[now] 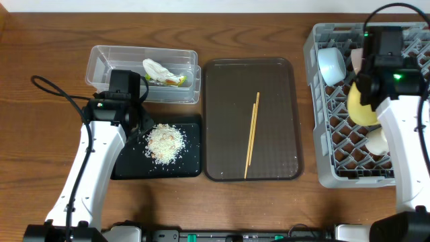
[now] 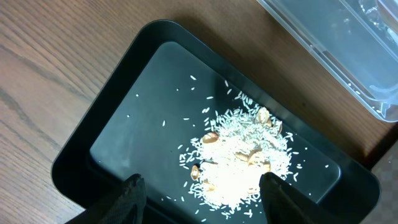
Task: Sort waste into correct bins and load items into the dishwasher rack
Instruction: 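Grasp the yellow plate and stand it upright in the dish rack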
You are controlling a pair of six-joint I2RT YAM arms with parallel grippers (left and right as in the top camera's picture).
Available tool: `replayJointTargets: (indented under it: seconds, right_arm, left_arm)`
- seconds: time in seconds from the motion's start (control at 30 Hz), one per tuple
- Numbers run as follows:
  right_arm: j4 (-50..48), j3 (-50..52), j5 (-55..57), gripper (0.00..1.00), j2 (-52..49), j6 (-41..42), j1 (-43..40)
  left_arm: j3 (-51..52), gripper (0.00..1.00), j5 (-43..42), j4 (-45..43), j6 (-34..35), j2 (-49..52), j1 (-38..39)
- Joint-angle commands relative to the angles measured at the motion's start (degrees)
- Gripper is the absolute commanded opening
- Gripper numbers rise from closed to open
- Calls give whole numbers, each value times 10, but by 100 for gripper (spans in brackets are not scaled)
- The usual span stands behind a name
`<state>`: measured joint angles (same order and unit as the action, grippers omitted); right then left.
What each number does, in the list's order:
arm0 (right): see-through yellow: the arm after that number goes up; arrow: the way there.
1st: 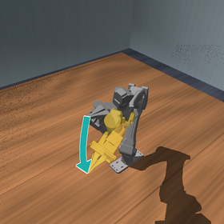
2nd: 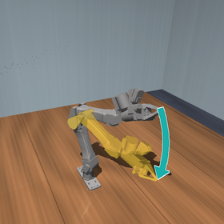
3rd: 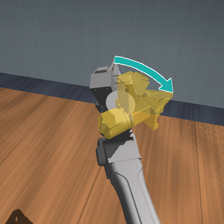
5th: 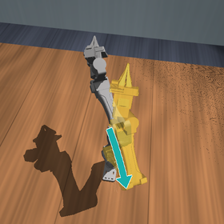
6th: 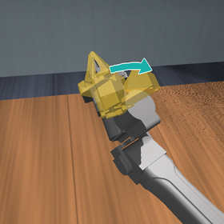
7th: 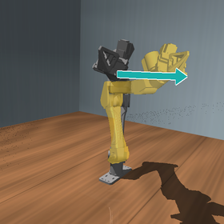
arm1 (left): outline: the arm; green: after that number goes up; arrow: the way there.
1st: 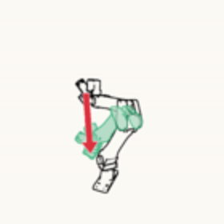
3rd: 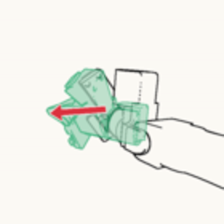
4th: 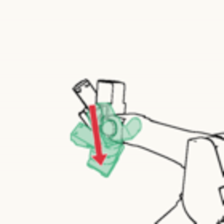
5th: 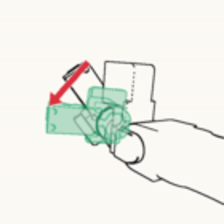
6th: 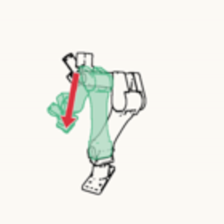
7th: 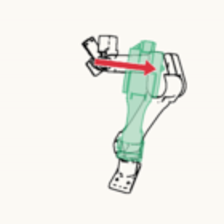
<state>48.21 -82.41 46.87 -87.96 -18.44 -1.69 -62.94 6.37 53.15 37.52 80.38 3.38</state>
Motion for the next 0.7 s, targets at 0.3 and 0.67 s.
replayJointTargets:
  seconds: [0.3,0.67]
  right_arm:
    - [-50,49,-87,1,3,-12,-27]
    - [-86,57,-166,45,9,103,-18]
  left_arm:
    - [-6,61,2,2,3,3,-2]
    - [-6,61,2,2,3,3,-2]
